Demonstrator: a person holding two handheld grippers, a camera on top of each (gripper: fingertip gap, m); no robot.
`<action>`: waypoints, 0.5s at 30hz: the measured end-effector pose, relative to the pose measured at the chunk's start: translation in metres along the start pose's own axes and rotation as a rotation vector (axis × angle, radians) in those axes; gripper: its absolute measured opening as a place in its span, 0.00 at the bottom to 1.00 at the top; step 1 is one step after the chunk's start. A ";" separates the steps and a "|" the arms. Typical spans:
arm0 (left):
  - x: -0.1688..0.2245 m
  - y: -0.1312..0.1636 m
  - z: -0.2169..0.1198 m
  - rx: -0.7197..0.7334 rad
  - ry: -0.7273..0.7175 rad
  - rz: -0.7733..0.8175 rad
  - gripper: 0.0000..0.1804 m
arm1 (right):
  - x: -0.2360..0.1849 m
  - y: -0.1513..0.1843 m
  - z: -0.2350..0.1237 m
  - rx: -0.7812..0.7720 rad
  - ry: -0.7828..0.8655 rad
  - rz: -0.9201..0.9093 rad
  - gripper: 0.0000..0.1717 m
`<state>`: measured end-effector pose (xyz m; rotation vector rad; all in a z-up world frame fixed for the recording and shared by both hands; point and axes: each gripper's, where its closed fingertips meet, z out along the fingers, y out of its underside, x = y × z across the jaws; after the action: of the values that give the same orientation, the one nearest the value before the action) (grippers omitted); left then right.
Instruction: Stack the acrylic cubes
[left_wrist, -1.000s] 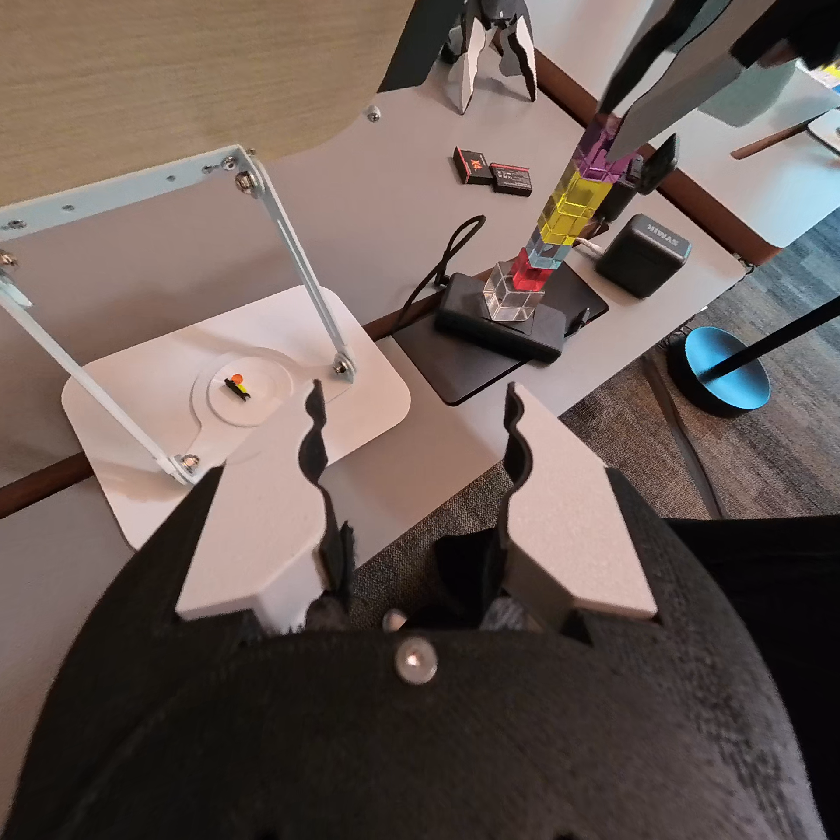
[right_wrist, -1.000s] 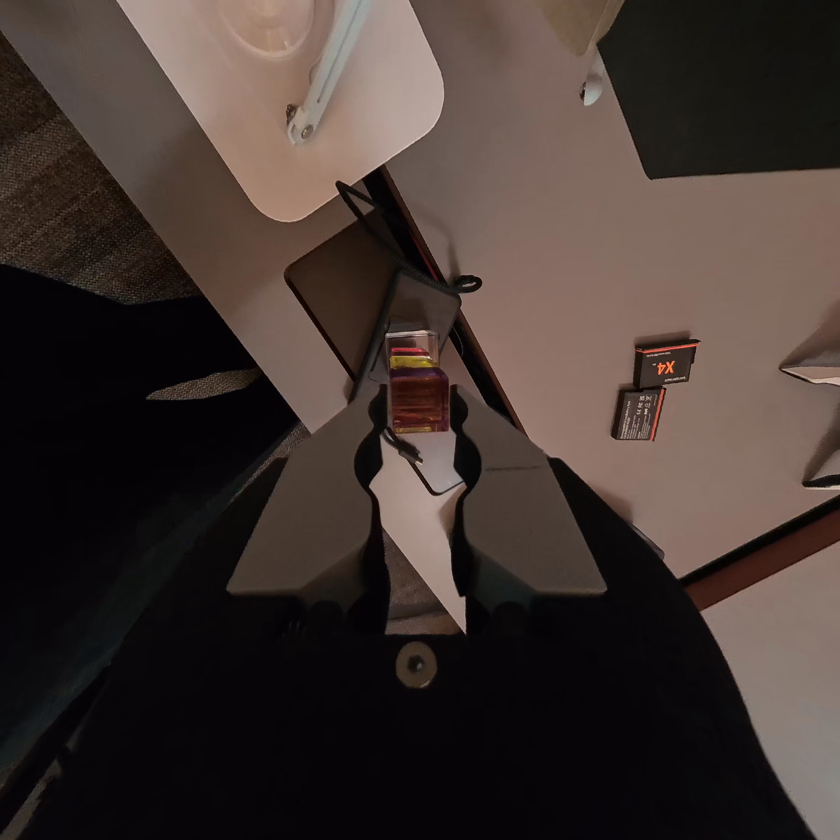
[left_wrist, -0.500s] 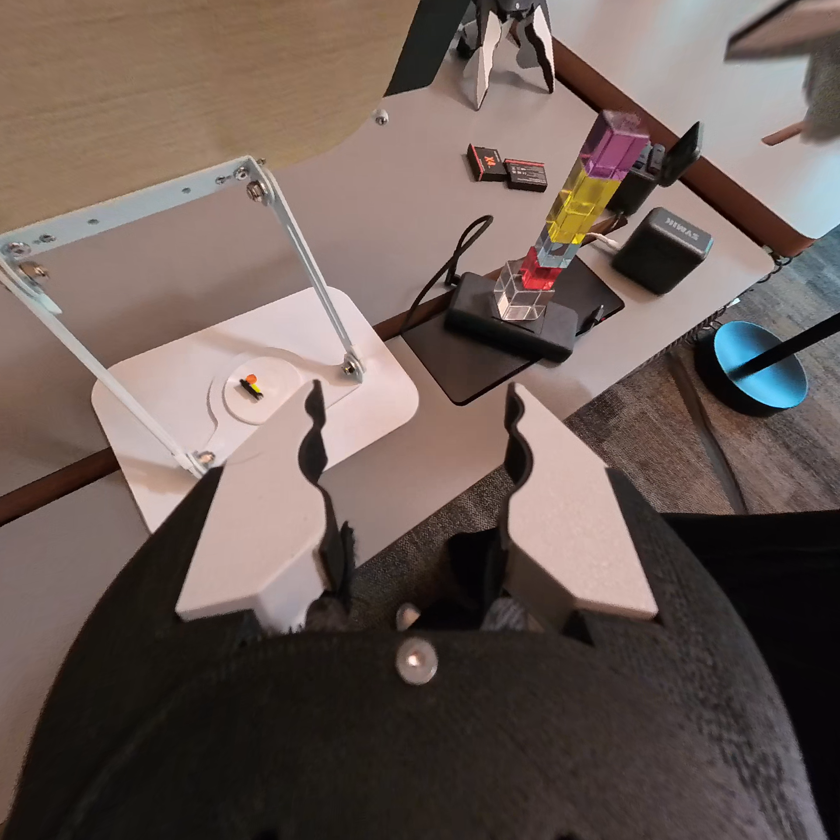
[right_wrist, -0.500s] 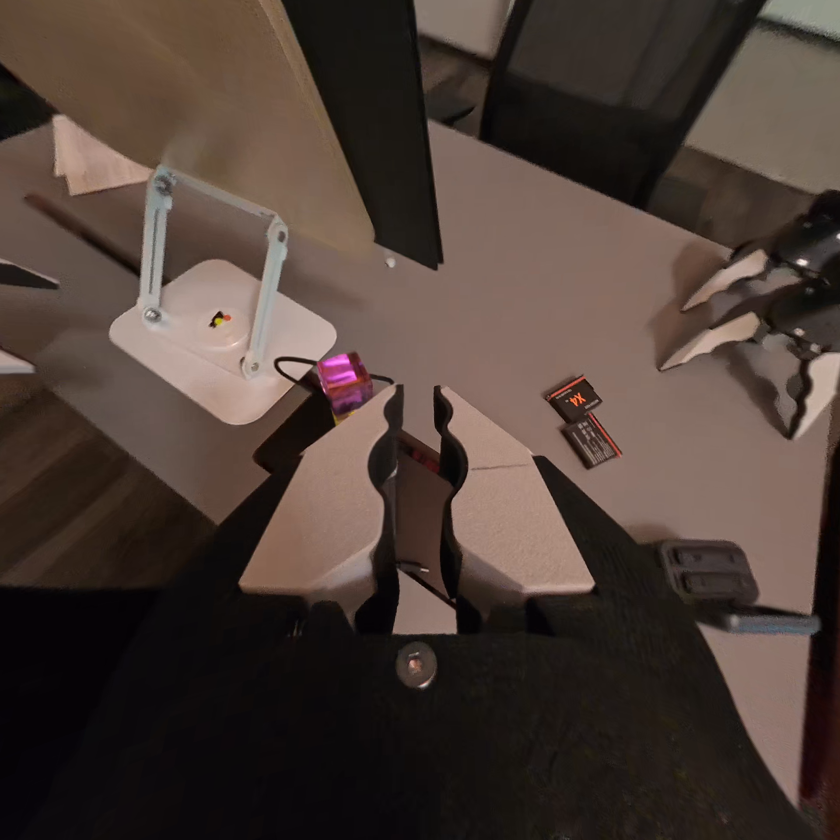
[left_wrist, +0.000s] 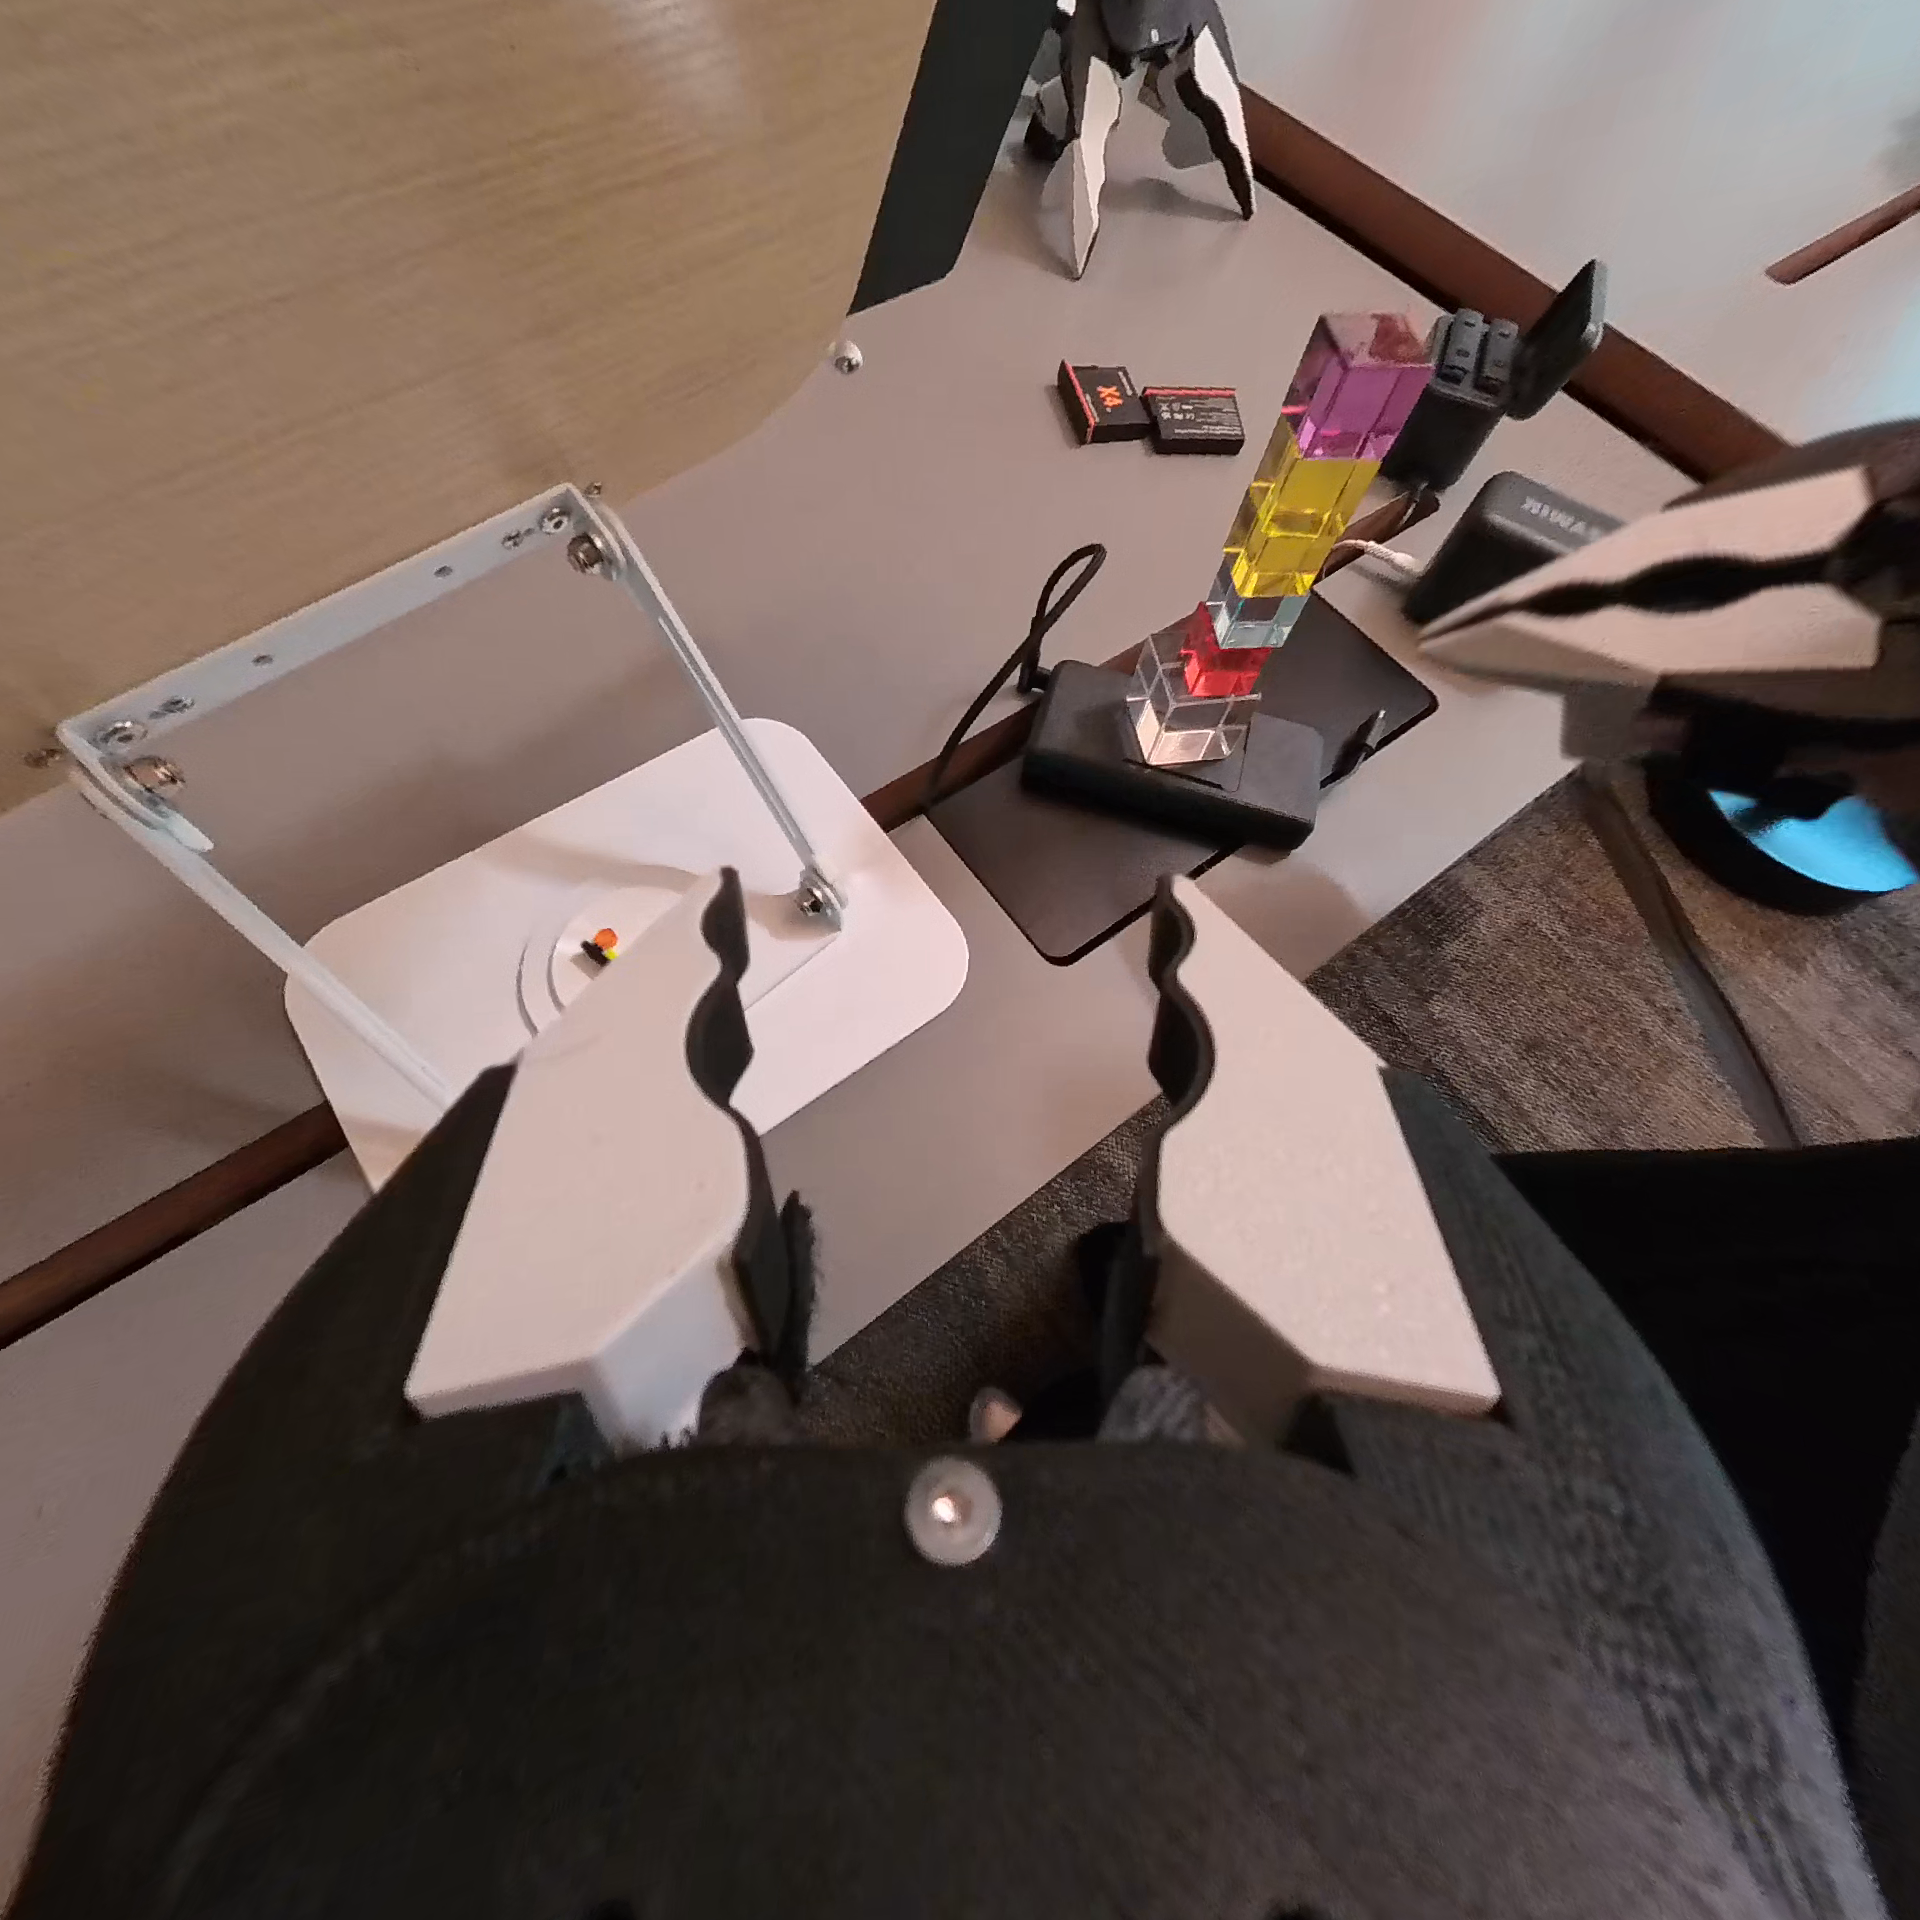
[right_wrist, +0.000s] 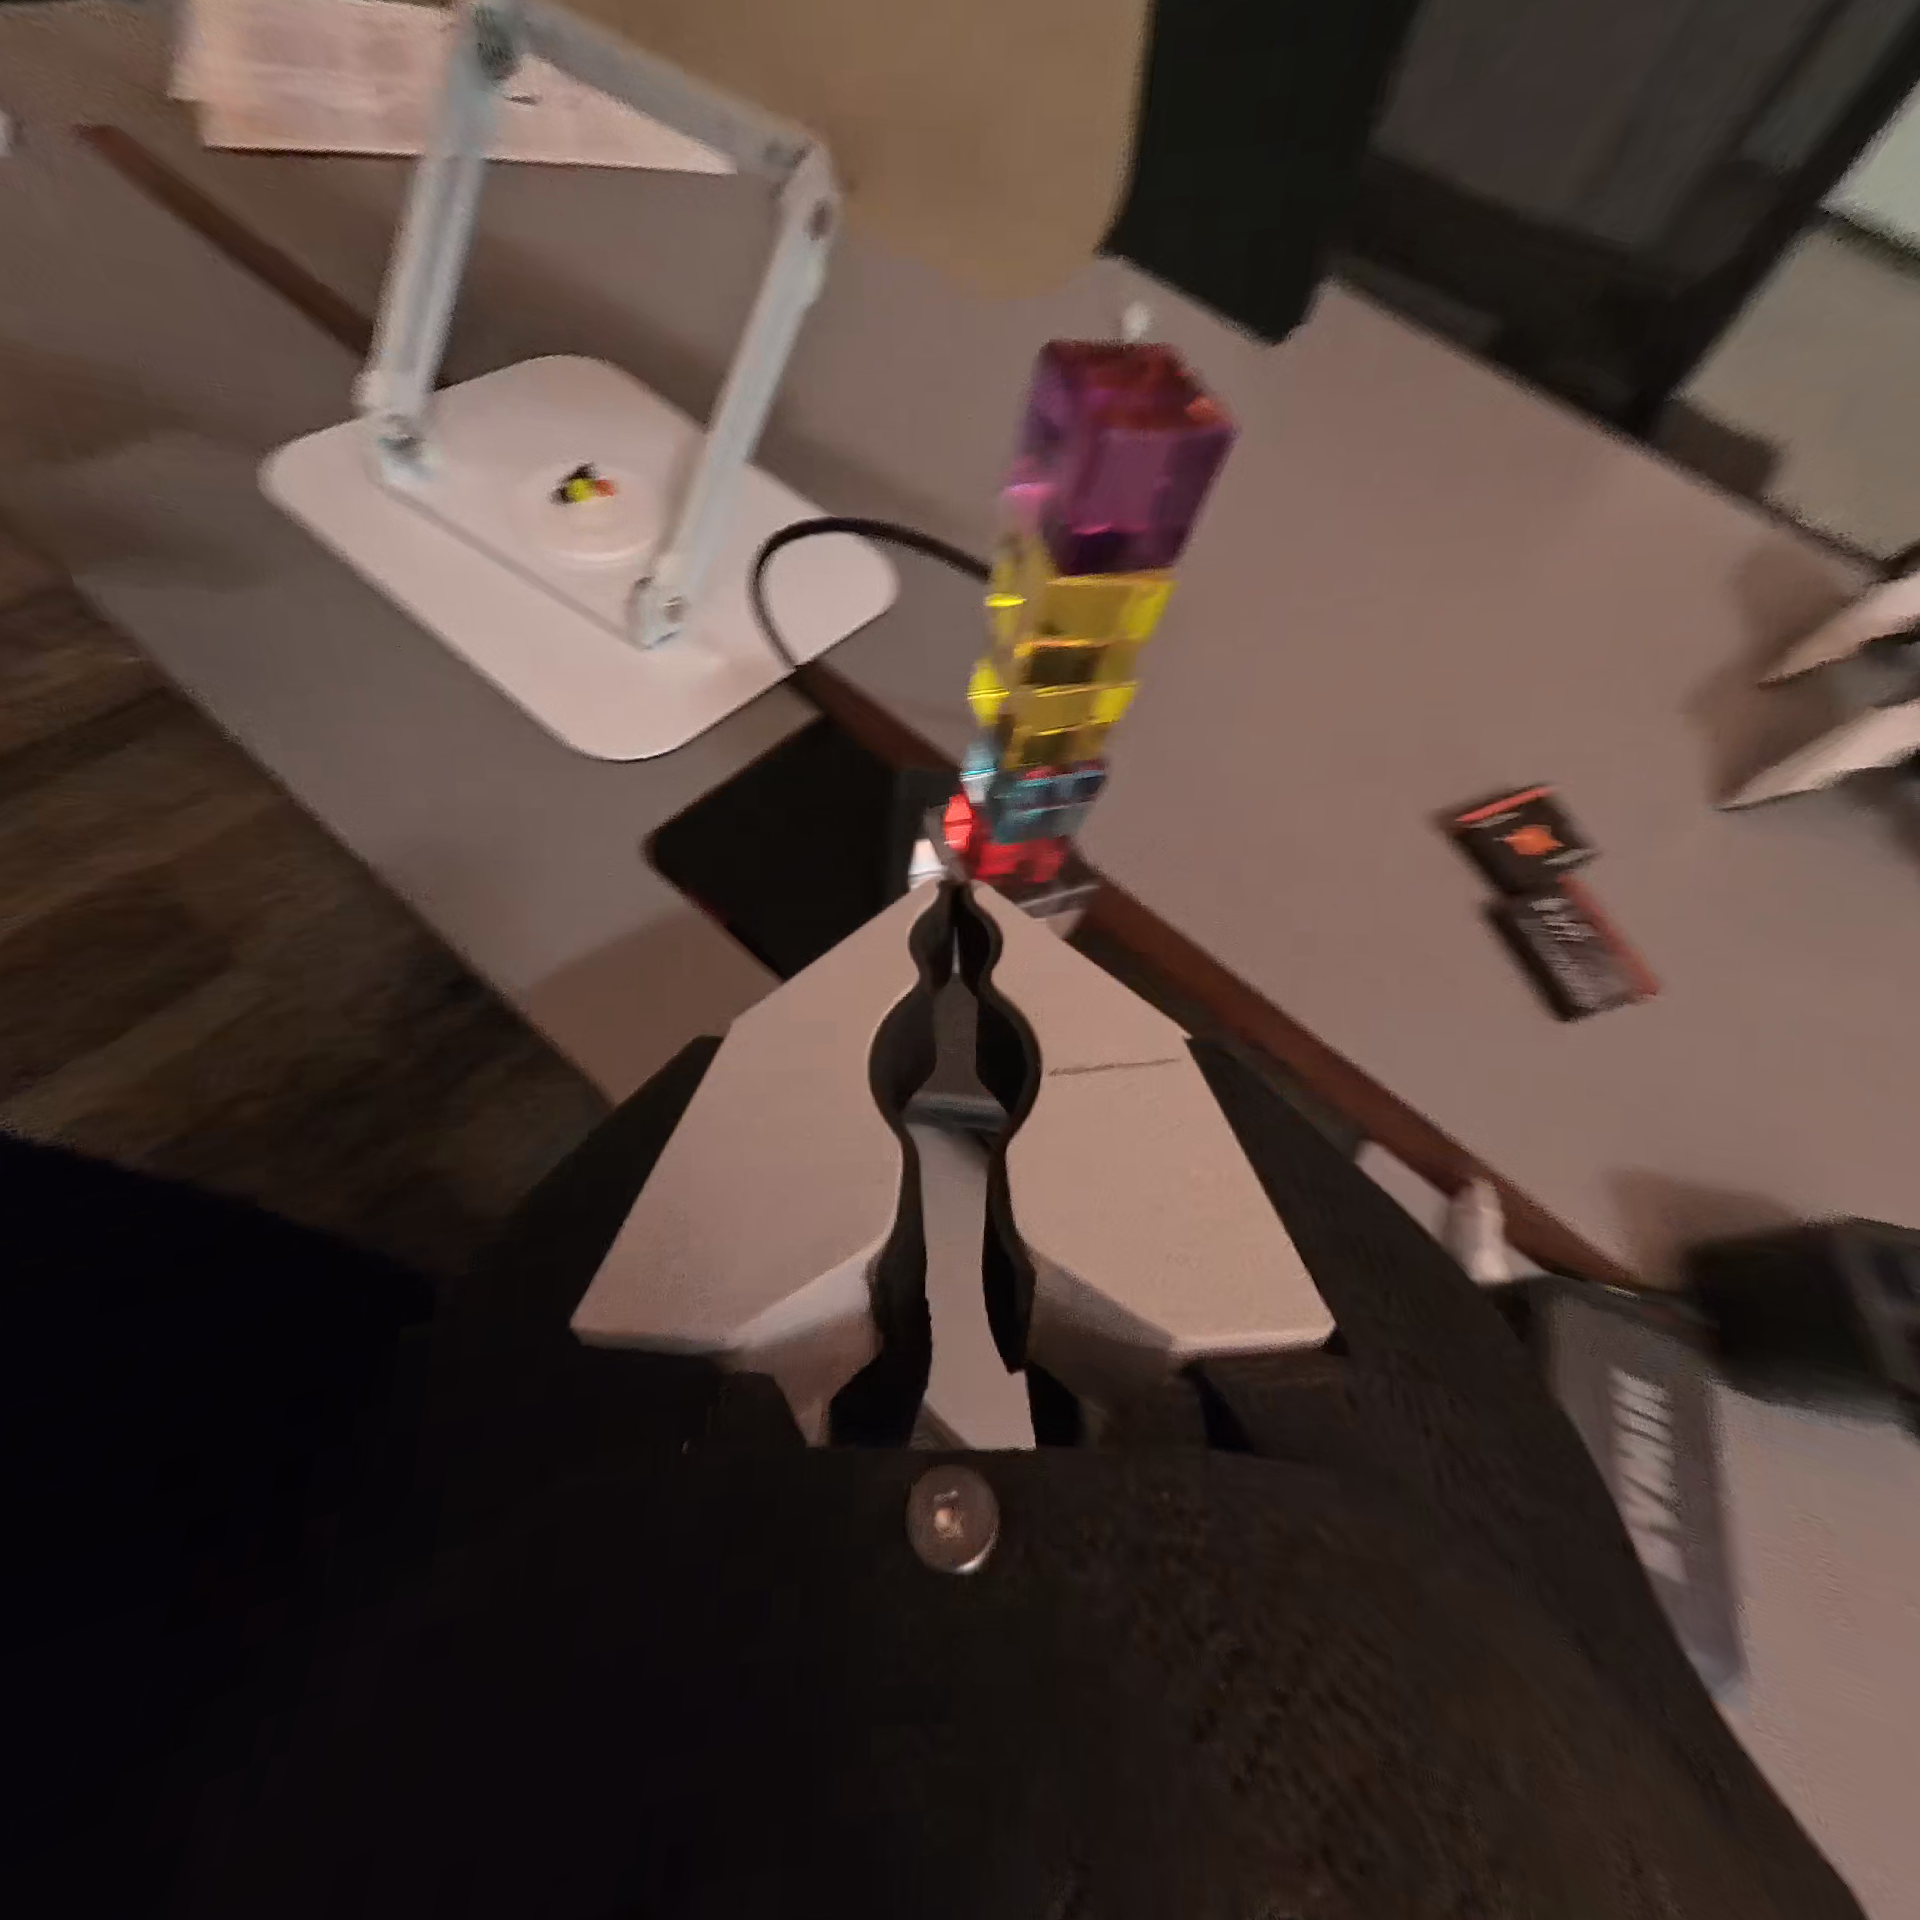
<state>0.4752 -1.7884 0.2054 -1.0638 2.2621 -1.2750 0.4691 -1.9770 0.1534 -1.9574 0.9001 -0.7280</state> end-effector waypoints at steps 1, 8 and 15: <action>-0.001 -0.001 -0.001 0.002 -0.006 0.004 0.43 | -0.007 0.003 0.005 -0.009 -0.039 0.016 0.00; -0.013 -0.004 -0.011 0.015 -0.052 -0.005 0.42 | -0.018 0.016 0.036 -0.077 -0.109 0.081 0.00; -0.016 0.004 -0.013 -0.002 -0.075 -0.028 0.42 | -0.019 0.031 0.058 -0.141 -0.133 0.117 0.00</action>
<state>0.4762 -1.7673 0.2076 -1.1281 2.2016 -1.2225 0.4920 -1.9482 0.0958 -2.0305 0.9981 -0.4720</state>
